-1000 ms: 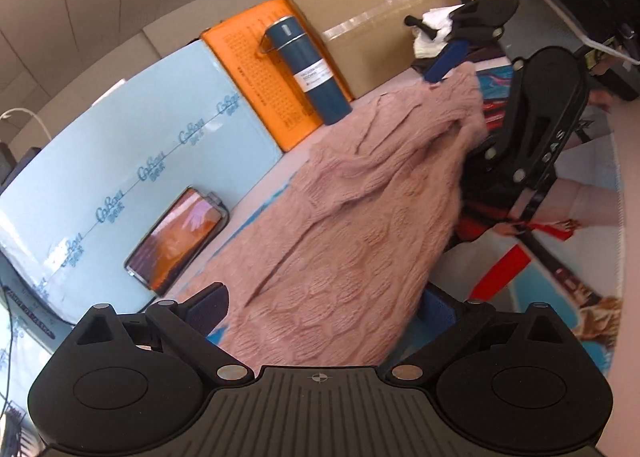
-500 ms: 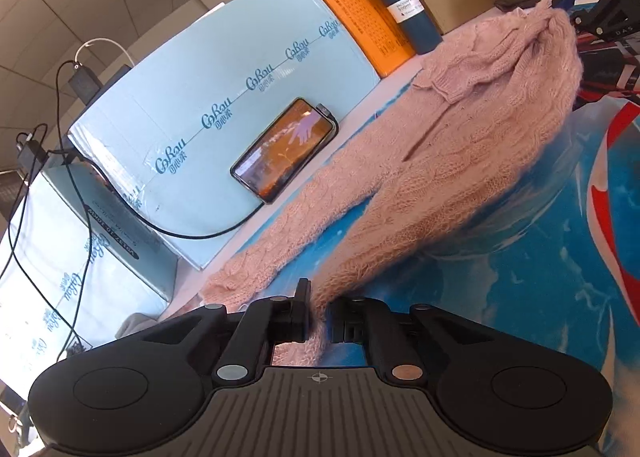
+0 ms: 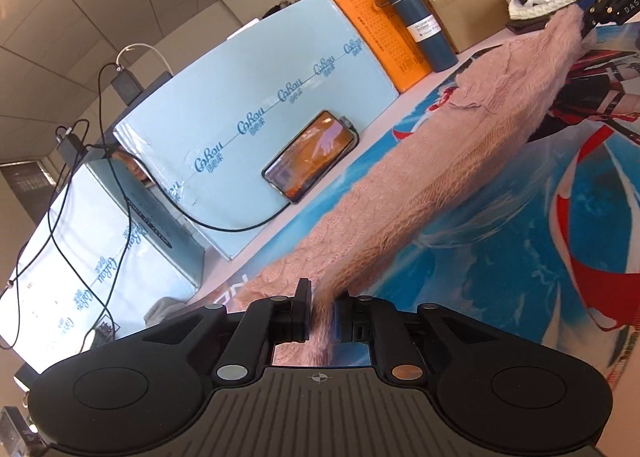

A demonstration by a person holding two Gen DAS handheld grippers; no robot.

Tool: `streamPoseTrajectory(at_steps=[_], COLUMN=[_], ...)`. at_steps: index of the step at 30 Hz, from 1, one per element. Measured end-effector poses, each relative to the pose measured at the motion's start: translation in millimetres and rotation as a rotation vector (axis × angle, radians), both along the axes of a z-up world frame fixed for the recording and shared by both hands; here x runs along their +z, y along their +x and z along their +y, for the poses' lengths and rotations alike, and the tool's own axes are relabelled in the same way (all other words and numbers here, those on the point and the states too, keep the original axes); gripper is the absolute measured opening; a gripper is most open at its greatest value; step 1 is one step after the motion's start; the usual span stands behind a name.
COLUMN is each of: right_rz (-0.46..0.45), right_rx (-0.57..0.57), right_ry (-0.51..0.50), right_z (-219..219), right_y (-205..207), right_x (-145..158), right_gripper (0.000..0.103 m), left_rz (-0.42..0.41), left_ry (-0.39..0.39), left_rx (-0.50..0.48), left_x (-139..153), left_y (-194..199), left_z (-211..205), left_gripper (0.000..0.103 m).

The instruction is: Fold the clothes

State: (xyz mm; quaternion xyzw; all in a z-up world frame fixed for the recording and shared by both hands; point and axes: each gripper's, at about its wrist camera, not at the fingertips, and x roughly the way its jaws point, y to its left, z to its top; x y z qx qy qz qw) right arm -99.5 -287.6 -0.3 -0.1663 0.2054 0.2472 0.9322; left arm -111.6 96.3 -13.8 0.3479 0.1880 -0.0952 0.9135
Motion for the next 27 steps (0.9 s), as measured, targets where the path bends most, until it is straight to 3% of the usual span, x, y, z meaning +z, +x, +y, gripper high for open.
streamPoseTrajectory(at_steps=[3,8,11,14,16,19,21,24,27], right_rz=[0.036,0.092,0.154,0.222,0.263,0.319,0.347,0.351,0.343], right_rx=[-0.024,-0.088,-0.133,-0.174,-0.196,-0.247,-0.279,-0.298,-0.318], right_ry=[0.123,0.313,0.372,0.404,0.421,0.434,0.443,0.467,0.47], right_z=[-11.1,-26.8,-32.9,-36.1,-36.6,-37.9,-40.6,-45.9,-52.7], right_y=[16.5,57.2,87.0,114.8,129.6,147.2,154.5,156.3,155.2], right_x=[8.4,13.8,14.5,13.2,11.9,6.8,3.5,1.8,2.7], right_gripper=[0.015,0.015,0.016,0.016,0.018,0.024,0.035,0.044,0.058], left_rz=[-0.002,0.007,0.08,0.163,0.206,0.24,0.261,0.276,0.279], left_ry=[-0.058,-0.281,-0.45,-0.517,-0.624,-0.789,-0.863,-0.996,-1.156], left_rx=[0.018,0.035,0.035,0.046,0.076,0.121,0.153,0.191,0.233], left_x=[2.1,15.1,20.9,15.3,11.4,6.9,3.0,-4.1,-10.7], left_y=[8.8,33.4,59.5,84.1,100.2,117.6,125.9,133.2,138.3], left_z=[11.4,38.5,56.2,62.2,72.9,88.8,95.0,107.6,122.2], left_gripper=[0.012,0.012,0.012,0.012,0.013,0.019,0.023,0.029,0.045])
